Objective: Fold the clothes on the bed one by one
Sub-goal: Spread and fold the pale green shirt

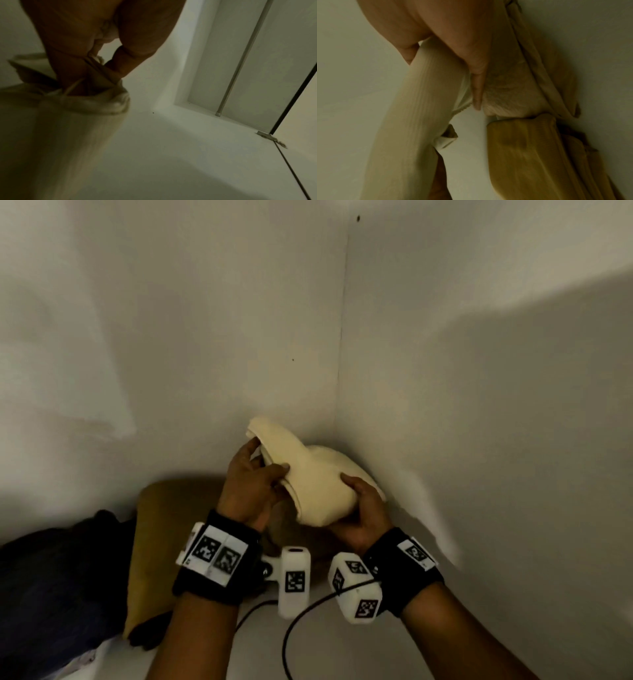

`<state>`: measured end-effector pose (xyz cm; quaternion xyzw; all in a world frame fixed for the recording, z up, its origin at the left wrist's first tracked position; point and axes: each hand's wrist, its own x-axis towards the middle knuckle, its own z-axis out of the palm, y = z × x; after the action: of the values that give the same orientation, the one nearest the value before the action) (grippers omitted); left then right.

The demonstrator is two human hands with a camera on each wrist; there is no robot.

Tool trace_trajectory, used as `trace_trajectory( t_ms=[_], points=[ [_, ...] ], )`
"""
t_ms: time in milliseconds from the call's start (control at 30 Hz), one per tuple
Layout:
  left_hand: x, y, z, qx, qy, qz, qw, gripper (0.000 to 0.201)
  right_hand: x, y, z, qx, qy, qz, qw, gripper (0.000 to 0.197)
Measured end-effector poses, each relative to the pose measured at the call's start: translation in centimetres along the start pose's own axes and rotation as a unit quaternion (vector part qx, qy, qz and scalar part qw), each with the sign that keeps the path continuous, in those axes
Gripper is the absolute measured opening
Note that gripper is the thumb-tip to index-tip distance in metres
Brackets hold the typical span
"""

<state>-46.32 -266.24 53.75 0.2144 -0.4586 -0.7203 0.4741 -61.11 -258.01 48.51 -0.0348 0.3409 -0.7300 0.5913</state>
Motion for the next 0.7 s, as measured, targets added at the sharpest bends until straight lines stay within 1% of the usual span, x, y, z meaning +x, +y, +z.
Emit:
trace_trajectory(
  t_ms=[67,133,167,233,300,367,467,533,567,600,633,700],
  points=[
    [-1.9,-1.3,0.4,-0.052,0.040,0.031,0.997,0.053,-0.1,-0.8,0.2,-0.037,0.000,-0.028,0.999,0.052],
    [-4.0,-2.4,0.3,-0.117,0.097,0.051,0.987,0.062,-0.3,-1.7,0.9,-0.085,-0.005,-0.035,0.996,0.044],
    [-4.5,-3.9,0.4,-0.158,0.125,0.038,0.979,0.067,-0.1,-2.7,0.7,-0.120,-0.001,-0.044,0.992,0.043],
    [-6.0,-5.8,0.7,-0.204,0.185,0.029,0.961,0.072,0.3,-3.9,1.3,-0.177,-0.001,-0.044,0.983,0.042],
    [-7.1,-8.3,2.1,-0.237,0.229,0.015,0.944,0.074,0.8,-5.2,1.2,-0.257,0.015,-0.052,0.965,0.034],
    [-7.6,-10.3,3.1,-0.259,0.271,0.005,0.927,0.075,1.2,-5.7,1.2,-0.325,0.031,-0.032,0.945,0.034],
    [-7.5,-12.3,4.0,-0.239,0.315,-0.026,0.918,0.070,2.3,-6.0,0.8,-0.429,0.066,-0.015,0.901,0.036],
    [-7.4,-13.2,4.3,-0.226,0.344,-0.024,0.911,0.070,4.9,-6.6,-1.6,-0.499,0.088,-0.043,0.861,0.047],
    [-7.4,-13.3,4.3,-0.204,0.353,-0.023,0.913,0.069,5.7,-6.5,-2.5,-0.518,0.095,-0.055,0.848,0.055],
    [-7.1,-13.6,4.2,-0.171,0.356,-0.031,0.918,0.070,5.0,-6.4,-3.1,-0.520,0.113,-0.057,0.845,0.060],
    [-7.1,-13.5,4.3,-0.164,0.357,-0.036,0.919,0.073,3.1,-6.1,-3.0,-0.512,0.125,-0.058,0.848,0.059],
    [-6.9,-13.7,3.1,-0.161,0.344,-0.056,0.923,0.087,-1.7,-4.7,-3.0,-0.490,0.139,-0.072,0.858,0.045]
  ],
)
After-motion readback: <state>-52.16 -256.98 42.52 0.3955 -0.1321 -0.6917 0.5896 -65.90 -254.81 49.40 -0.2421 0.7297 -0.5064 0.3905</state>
